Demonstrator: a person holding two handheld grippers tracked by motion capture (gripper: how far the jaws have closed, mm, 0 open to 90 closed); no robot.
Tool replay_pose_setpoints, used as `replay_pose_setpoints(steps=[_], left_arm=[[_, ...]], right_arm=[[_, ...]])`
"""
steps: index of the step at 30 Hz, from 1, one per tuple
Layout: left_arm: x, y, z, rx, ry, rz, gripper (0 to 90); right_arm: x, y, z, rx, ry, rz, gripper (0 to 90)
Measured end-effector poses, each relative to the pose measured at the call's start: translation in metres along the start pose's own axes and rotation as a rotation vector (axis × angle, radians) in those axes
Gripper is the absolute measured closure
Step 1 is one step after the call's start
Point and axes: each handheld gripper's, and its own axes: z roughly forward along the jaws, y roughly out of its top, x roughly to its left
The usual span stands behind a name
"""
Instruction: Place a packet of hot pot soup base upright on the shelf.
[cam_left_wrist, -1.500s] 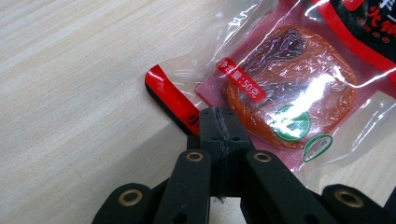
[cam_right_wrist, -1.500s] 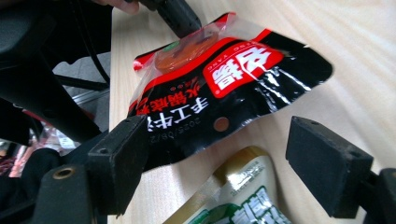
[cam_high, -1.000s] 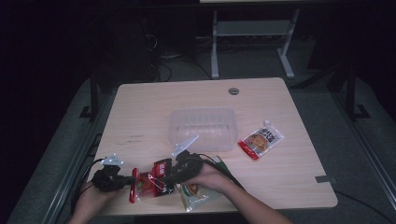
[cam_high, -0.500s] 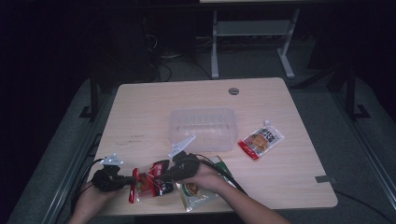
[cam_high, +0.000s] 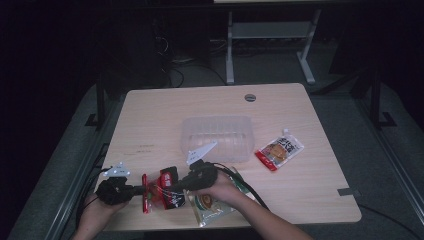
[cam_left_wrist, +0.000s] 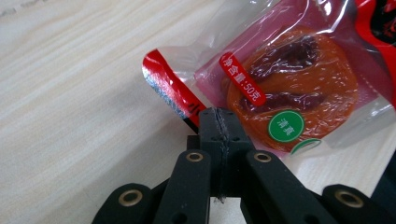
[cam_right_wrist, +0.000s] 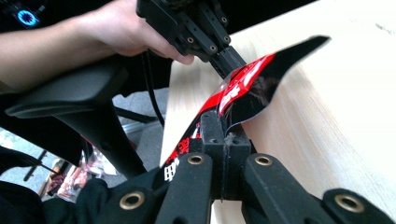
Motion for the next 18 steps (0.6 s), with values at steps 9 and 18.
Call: replay_pose_setpoints(steps=[9,18], left_arm=[[-0.007,0.007,-0.007,-0.085,-0.02,0.023,85.6],[-0.003,0.001,-0.006,-0.061,-0.029,0.04,70.6]], right_arm=[[0.009,0.006,-0.011,-0.061,0.042,-0.011,90.0],[0.015,0.013,-0.03,-0.096,0.016,-0.06,90.0]])
